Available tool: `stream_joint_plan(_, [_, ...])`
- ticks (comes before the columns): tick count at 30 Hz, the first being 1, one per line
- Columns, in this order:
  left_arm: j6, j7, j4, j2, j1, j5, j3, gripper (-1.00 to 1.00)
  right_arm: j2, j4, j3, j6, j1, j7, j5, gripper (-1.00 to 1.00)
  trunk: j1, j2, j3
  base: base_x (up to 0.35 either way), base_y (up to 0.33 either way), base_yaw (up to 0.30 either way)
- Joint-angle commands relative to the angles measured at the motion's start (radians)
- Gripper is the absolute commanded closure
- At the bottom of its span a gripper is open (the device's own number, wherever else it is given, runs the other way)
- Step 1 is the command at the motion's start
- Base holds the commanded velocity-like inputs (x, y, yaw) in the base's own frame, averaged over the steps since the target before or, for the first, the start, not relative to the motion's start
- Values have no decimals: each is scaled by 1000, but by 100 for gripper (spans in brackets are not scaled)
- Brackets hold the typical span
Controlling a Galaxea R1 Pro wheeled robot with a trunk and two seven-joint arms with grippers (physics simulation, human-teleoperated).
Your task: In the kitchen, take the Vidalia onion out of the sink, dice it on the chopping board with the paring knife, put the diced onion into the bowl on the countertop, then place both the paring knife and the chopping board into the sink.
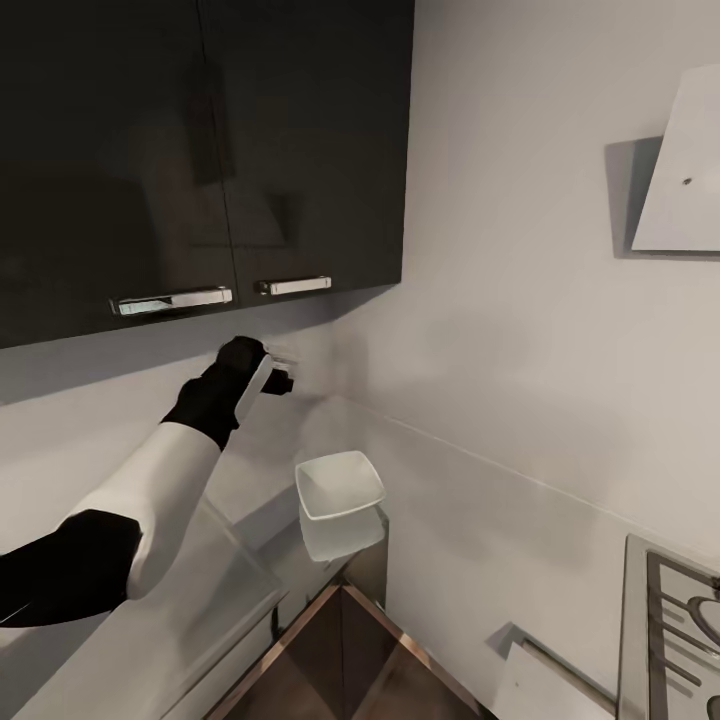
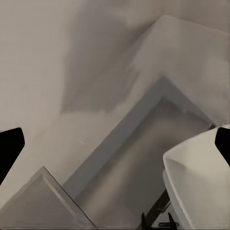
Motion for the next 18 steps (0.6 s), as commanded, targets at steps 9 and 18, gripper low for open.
stream_joint_plan(9, [0, 7, 92, -13, 0, 12, -3, -100, 0, 1, -9, -3, 0, 0, 10, -100, 0, -1, 0, 0, 0, 0])
stream_joint_plan(18, [-94, -115, 192, -21, 0, 13, -2, -100, 0, 1, -9, -3, 0, 4, 10, -100, 0, -1, -3, 0, 0, 0])
